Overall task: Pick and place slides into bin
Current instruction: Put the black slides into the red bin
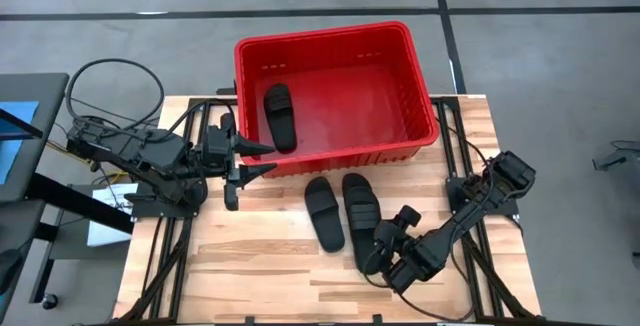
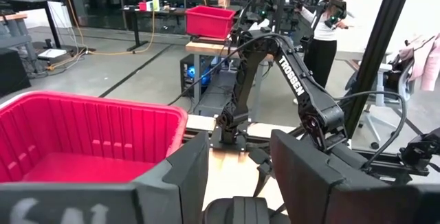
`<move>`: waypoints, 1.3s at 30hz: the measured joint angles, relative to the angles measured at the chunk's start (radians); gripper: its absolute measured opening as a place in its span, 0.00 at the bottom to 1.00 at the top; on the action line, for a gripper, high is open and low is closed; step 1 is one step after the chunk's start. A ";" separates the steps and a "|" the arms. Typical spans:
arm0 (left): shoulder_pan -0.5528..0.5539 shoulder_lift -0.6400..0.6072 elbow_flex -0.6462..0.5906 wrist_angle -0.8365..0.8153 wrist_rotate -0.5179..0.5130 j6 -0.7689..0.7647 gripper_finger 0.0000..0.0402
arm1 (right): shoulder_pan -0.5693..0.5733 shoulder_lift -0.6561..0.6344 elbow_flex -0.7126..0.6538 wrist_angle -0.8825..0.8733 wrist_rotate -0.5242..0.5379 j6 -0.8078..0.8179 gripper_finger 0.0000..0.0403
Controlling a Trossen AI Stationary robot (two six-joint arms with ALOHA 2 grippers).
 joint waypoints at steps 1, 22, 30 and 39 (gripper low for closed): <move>0.000 0.000 0.000 -0.001 0.000 0.000 0.37 | -0.004 0.000 0.000 -0.005 0.004 0.000 0.61; 0.000 0.000 0.000 -0.005 0.026 -0.010 0.37 | -0.036 -0.001 0.051 -0.118 0.063 -0.046 0.61; 0.000 0.000 0.000 -0.005 0.026 -0.010 0.37 | -0.063 0.001 0.051 -0.108 0.075 -0.079 0.60; 0.000 0.000 0.000 -0.005 0.026 -0.010 0.37 | -0.117 0.001 0.051 -0.087 0.068 -0.117 0.28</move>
